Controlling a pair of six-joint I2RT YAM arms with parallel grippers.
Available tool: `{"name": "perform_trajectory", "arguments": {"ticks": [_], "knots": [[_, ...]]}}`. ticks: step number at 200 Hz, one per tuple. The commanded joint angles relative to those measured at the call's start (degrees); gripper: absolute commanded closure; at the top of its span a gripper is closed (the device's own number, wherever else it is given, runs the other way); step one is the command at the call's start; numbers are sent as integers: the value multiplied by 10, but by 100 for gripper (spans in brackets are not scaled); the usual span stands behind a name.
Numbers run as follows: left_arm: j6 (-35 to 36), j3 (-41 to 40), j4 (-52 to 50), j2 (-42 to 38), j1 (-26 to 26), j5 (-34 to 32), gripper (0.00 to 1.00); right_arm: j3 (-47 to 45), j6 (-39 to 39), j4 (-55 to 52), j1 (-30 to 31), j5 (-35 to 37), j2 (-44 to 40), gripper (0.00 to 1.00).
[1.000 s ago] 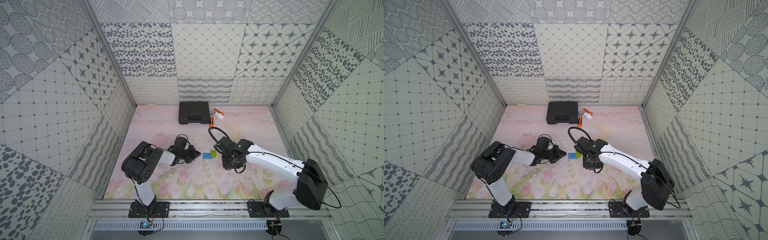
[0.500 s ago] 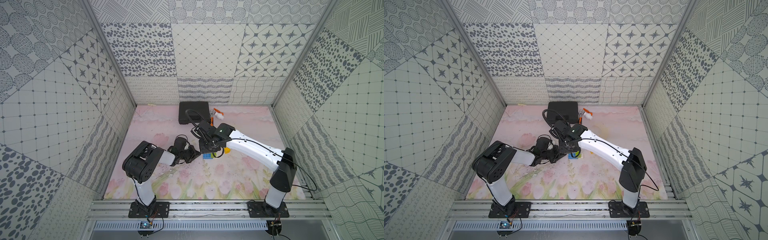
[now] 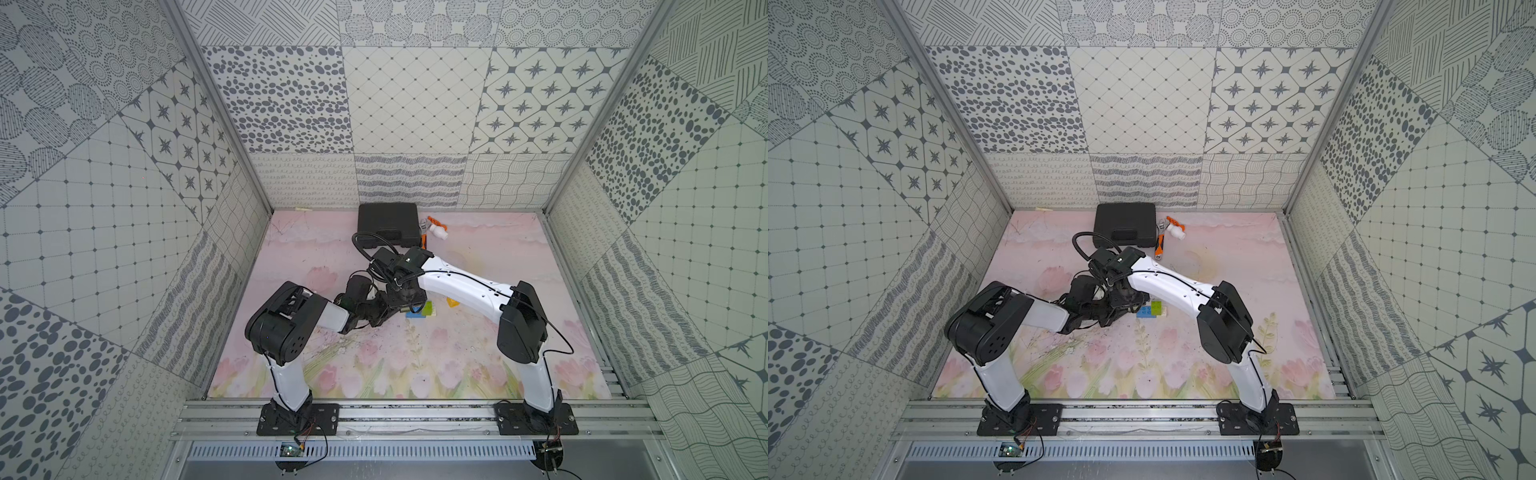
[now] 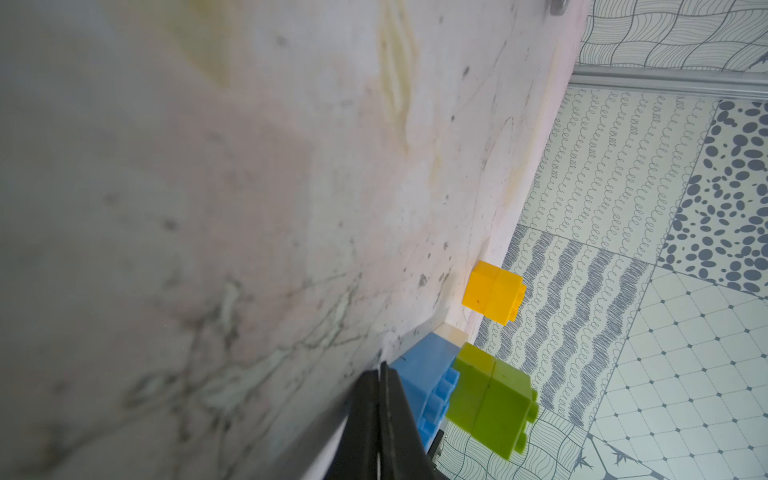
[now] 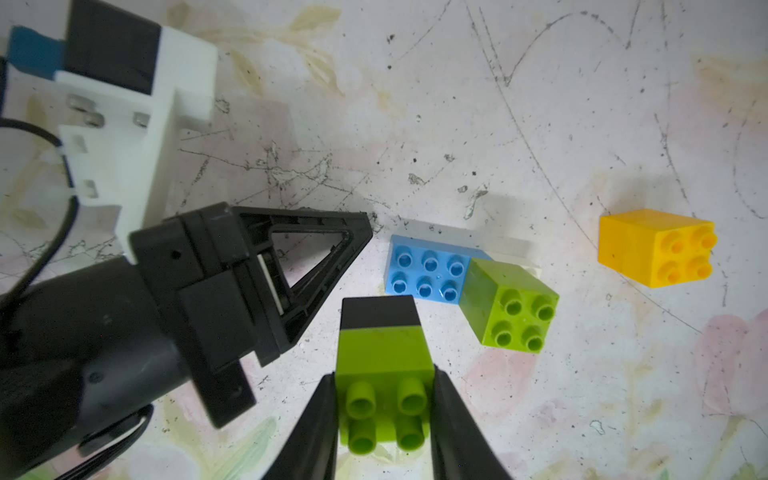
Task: Assemble the number 4 with lego
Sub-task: Assemble the lego brick with the lego brick.
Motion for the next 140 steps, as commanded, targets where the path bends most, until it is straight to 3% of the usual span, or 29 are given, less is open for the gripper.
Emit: {"name": "perform_trajectory", "arguments": {"ticks": [1,140], "knots": [[3,-12,-185,15,3,-71,94,14,-8,-13,-7,14,10,92],[5,-7,-187,21,3,-67,94,0,9,3,-22,4,40,93]]}}
